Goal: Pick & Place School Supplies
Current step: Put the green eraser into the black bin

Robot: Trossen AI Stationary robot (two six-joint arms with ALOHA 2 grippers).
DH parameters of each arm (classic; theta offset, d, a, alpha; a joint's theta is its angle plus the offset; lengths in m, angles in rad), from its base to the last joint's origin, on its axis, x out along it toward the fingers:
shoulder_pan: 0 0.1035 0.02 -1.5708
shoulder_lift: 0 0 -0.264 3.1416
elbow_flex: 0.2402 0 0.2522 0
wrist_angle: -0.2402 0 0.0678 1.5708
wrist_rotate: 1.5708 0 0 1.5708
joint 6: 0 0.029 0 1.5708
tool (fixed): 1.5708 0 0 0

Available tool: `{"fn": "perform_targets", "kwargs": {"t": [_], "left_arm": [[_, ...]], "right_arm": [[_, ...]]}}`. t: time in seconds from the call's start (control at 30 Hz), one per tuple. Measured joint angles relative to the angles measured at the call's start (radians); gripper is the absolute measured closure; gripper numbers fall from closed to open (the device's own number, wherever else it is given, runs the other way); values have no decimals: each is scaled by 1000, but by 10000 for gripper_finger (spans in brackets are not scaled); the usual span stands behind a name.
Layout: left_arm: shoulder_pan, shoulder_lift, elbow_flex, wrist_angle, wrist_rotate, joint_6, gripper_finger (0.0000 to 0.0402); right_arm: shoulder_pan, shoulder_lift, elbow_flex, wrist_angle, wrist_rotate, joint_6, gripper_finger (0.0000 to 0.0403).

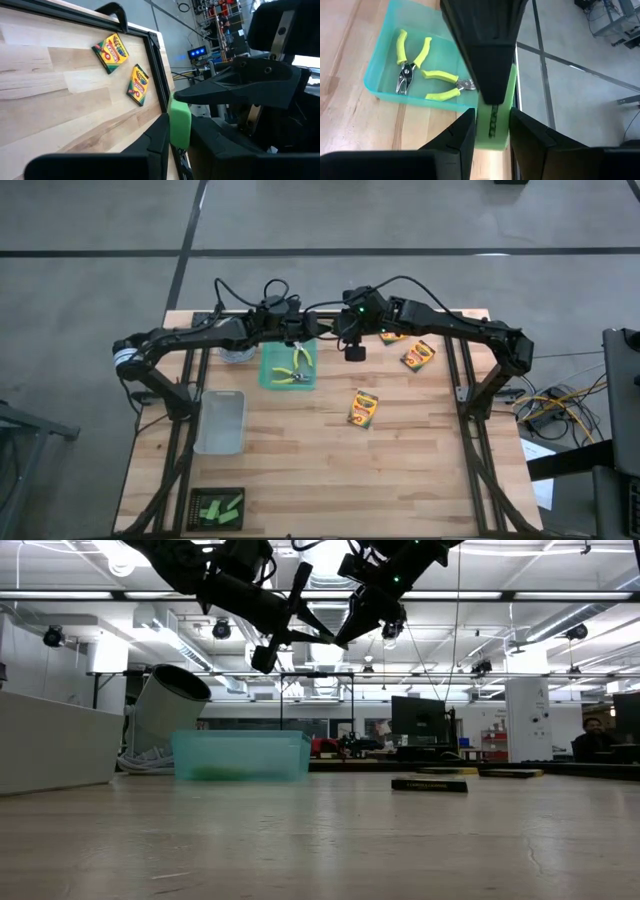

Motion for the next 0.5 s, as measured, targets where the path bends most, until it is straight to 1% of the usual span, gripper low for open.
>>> {"fn": "perform_targets", "kwargs": {"t": [0.13, 0.5], "left_arm": [[3, 0, -1, -6, -17, -1, 351], [3, 0, -1, 2, -16, -1, 351]], "right_arm": [[0, 0, 0, -6, 3, 0, 265], [1, -1, 0, -2, -1, 2, 177]]}}
